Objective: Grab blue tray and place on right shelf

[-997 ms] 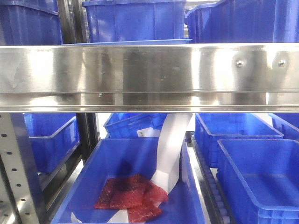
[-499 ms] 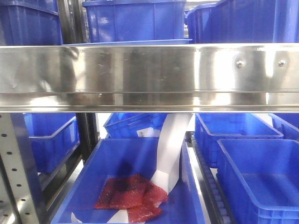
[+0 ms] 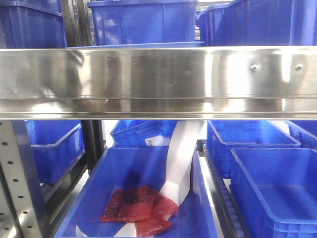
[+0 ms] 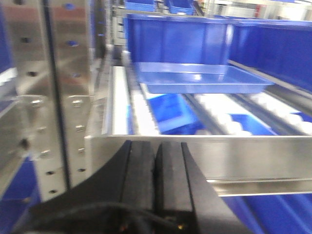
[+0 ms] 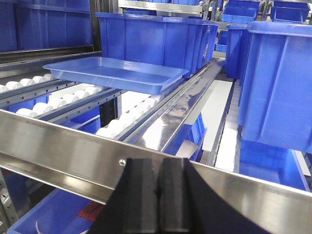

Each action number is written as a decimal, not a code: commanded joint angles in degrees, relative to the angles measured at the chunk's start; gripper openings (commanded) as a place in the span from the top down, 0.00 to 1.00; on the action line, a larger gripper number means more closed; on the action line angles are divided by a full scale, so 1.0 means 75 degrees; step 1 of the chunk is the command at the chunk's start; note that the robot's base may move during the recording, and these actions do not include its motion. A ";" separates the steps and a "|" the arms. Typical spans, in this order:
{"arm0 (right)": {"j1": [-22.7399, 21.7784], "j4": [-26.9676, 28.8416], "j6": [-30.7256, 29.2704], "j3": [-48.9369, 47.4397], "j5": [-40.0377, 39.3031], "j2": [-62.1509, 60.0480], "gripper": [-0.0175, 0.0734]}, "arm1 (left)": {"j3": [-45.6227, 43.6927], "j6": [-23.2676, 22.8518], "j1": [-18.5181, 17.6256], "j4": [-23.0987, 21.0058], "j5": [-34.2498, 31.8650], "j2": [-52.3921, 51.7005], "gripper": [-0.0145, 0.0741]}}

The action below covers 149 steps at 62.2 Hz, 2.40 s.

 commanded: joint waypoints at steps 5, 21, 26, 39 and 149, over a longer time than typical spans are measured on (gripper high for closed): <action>-0.0011 -0.0070 -0.0082 -0.0212 -0.0689 0.0014 0.74 | 0.0616 0.0050 0.0887 -0.0007 -0.0506 -0.0737 0.89; -0.0011 -0.0070 -0.0082 -0.0212 -0.0689 0.0014 0.74 | 0.3474 0.0050 0.1314 -0.0007 -0.2502 -0.1972 0.89; -0.0011 -0.0070 -0.0082 -0.0212 -0.0699 0.0014 0.74 | 0.3372 0.0050 0.1314 -0.0072 -0.1592 -0.1958 0.89; -0.0011 -0.0070 -0.0082 -0.0212 -0.0692 0.0014 0.74 | 0.3468 0.0050 0.1314 -0.0120 -0.1434 -0.1958 0.89; -0.3198 0.0450 -0.0164 0.2646 -0.0547 -0.3247 0.74 | 0.3468 0.0050 0.1314 -0.0120 -0.1422 -0.1943 0.89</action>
